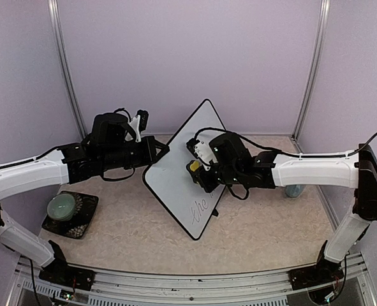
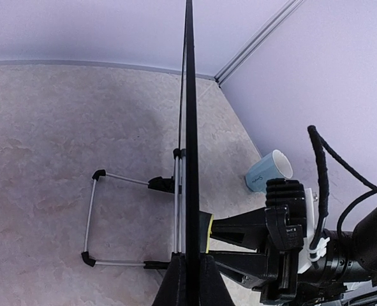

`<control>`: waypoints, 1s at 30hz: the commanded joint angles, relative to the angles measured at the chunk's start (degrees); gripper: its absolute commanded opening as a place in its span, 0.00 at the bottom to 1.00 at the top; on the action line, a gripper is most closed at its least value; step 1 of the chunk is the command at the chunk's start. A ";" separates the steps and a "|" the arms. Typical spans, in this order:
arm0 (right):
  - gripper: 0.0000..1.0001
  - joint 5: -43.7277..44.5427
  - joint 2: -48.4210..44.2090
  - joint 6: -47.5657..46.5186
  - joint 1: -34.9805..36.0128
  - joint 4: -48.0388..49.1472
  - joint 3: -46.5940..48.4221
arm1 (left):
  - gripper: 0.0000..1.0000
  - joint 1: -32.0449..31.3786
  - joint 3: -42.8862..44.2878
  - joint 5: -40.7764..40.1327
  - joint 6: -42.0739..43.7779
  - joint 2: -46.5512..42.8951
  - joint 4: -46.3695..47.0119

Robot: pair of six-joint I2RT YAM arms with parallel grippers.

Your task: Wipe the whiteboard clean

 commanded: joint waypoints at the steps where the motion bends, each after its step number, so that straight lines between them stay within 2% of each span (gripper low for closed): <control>1: 0.00 -5.46 0.66 0.92 2.80 4.06 -1.16 | 0.00 -0.92 0.32 3.47 0.26 -0.02 -1.22; 9: 0.00 2.39 -3.48 3.97 -7.10 0.20 -1.04 | 0.00 -0.83 0.36 3.34 0.32 -0.41 -1.48; 12: 0.00 5.78 -2.19 2.57 -8.95 -1.87 1.27 | 0.00 -0.83 0.42 3.27 0.25 -0.29 -1.40; 17: 0.00 8.31 2.40 1.43 -9.28 -3.03 4.46 | 0.00 -0.87 0.66 3.47 0.17 -0.10 -1.43; 22: 0.00 5.14 5.11 1.09 -8.83 -0.73 3.93 | 0.00 -0.83 0.74 3.20 0.27 -0.02 -1.90; 30: 0.00 3.83 5.58 -1.94 -3.11 0.11 3.52 | 0.00 -0.83 1.42 3.30 0.35 0.50 -1.97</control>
